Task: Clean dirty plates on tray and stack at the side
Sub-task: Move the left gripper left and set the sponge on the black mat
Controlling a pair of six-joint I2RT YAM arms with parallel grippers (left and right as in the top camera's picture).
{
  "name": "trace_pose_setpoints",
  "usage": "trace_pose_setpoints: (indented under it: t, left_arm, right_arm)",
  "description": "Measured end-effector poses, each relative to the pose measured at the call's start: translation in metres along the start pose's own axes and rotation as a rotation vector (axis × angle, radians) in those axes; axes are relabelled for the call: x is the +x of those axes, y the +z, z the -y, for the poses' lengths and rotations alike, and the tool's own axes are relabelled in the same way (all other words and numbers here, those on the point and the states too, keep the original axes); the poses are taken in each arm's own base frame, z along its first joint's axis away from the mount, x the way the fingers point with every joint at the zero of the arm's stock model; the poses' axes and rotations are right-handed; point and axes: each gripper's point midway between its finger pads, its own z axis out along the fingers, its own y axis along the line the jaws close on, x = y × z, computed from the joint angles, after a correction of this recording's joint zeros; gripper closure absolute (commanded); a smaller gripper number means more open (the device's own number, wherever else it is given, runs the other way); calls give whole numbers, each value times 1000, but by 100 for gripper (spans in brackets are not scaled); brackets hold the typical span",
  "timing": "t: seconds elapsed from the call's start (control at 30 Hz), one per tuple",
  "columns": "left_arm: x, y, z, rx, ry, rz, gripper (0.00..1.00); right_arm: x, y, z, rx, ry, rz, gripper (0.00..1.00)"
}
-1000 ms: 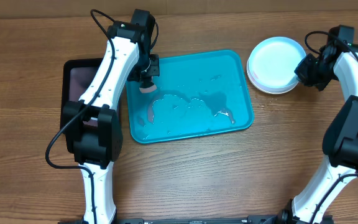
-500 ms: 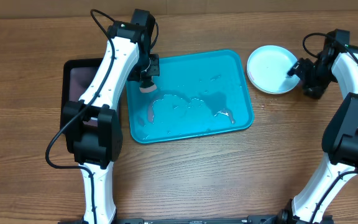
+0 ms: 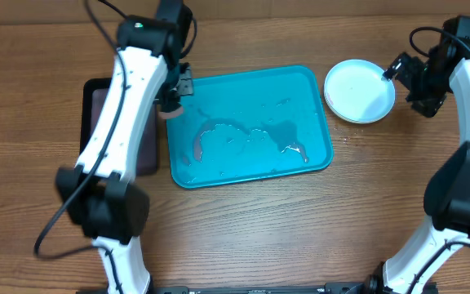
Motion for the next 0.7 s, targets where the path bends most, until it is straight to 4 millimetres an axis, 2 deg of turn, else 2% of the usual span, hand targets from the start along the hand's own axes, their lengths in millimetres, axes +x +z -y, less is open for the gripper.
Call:
trace_pose_setpoints:
  t: [0.07, 0.13, 0.2, 0.27, 0.43, 0.6, 0.7]
  left_arm:
    - [6, -29, -20, -41, -35, 45, 96]
    - [10, -48, -36, -72, -65, 76, 96]
    - [12, -58, -50, -100, -92, 95, 96]
    - [10, -58, -64, -125, -127, 98, 96]
    - [3, -31, -95, -165, -199, 64, 96]
    - [-13, 23, -116, -112, -198, 54, 96]
    - [-10, 60, -122, -82, -185, 30, 96]
  right_arm:
    - [0, -16, -11, -23, -20, 30, 0]
    - [1, -23, -16, -33, -30, 41, 0]
    - [4, -24, -21, -39, -39, 36, 0]
    - [8, -23, -23, -39, -46, 27, 0]
    - [13, -21, -32, -44, -75, 21, 0]
    - [21, -19, -43, -49, -126, 12, 0]
    - [24, -19, -47, -51, -144, 8, 0]
